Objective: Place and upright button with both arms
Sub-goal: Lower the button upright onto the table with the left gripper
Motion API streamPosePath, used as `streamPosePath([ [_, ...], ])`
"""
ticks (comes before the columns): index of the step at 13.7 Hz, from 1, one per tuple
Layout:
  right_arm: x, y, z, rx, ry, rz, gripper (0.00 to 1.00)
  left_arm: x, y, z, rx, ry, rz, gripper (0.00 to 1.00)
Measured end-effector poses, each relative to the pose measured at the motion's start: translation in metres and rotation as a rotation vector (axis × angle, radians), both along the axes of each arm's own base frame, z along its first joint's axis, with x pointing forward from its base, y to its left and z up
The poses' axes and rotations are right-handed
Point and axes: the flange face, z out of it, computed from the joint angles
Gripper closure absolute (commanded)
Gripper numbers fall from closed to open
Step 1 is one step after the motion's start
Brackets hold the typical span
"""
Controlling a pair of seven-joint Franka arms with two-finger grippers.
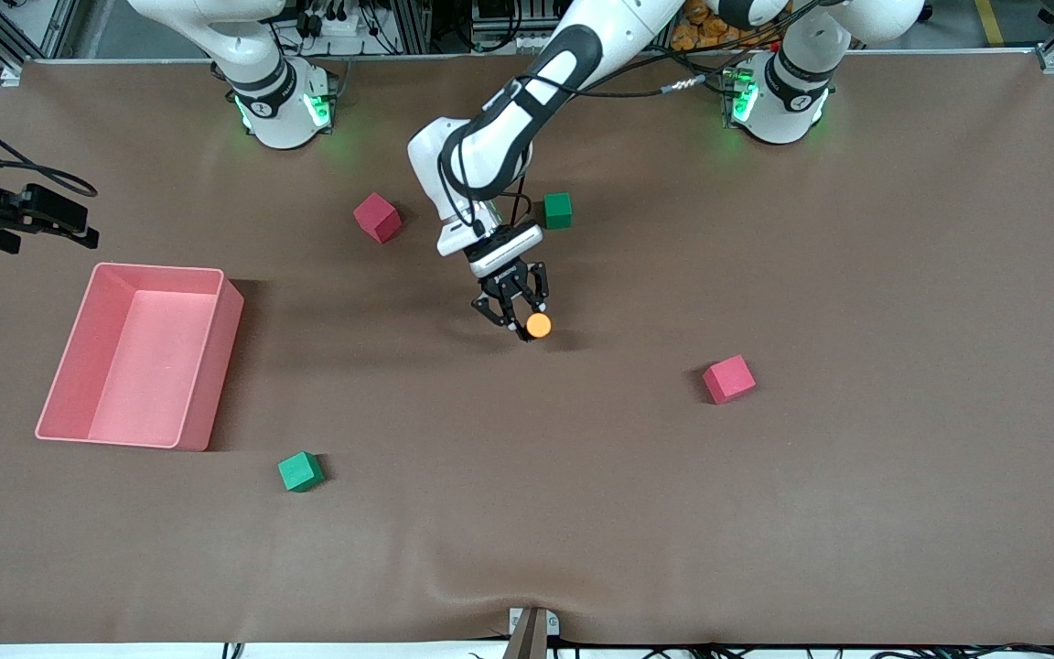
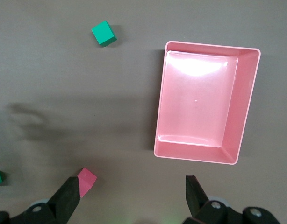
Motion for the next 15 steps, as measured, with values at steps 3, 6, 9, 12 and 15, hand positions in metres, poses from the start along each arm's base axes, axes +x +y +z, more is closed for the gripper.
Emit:
streamPosePath([
  [3,0.0,0.0,0.0,0.0,0.0,0.001,0.0,-0.006,0.0,-0.021,0.022,-0.032,-0.021,1.0],
  [6,0.0,0.0,0.0,0.0,-0.001,0.001,0.0,-0.017,0.0,-0.045,0.049,-0.024,-0.034,1.0],
  [9,0.0,0.0,0.0,0.0,-0.001,0.001,0.0,-0.031,-0.004,-0.062,0.059,-0.024,-0.05,1.0],
  [12,0.0,0.001,0.0,0.0,0.0,0.001,0.0,-0.033,-0.004,-0.068,0.061,-0.032,-0.049,1.0],
  [15,0.001,0.001,-0.001,0.0,0.001,0.001,0.0,-0.032,-0.003,-0.071,0.056,-0.038,-0.043,1.0],
])
